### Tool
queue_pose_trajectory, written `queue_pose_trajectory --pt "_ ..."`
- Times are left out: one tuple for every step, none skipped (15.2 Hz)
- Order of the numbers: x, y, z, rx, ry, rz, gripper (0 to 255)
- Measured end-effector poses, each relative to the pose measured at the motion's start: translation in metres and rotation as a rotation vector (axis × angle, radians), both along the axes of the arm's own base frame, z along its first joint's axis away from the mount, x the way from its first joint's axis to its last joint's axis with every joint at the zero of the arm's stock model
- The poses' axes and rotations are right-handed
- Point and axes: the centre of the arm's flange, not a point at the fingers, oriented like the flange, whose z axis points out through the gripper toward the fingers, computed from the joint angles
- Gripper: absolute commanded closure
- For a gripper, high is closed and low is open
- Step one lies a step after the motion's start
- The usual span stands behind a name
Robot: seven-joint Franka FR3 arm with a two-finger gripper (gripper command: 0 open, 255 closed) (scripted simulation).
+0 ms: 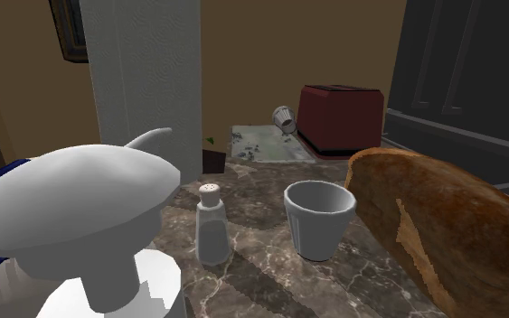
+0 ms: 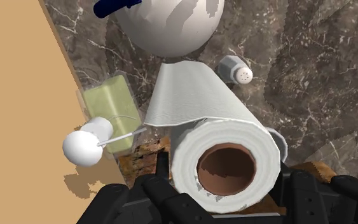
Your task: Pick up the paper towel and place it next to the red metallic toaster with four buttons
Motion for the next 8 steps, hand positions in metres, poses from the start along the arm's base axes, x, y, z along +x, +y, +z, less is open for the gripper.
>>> queue_pose_trajectory --pt "0.0 0.0 0.005 0.0 0.0 0.0 255" --pt "0.001 0.0 0.01 0.0 0.0 0.0 255" --pt "0.0 0.0 0.016 0.0 0.0 0.0 255" --pt "-0.001 -0.001 0.021 0.0 0.0 0.0 255" --pt "0.0 -0.001 0.027 0.0 0.0 0.0 255" --pt "-0.002 -0.001 0.033 0.0 0.0 0.0 255" --pt "-0.001 -0.001 0.037 0.0 0.0 0.0 255" --pt "0.0 0.0 0.043 0.0 0.0 0.0 255"
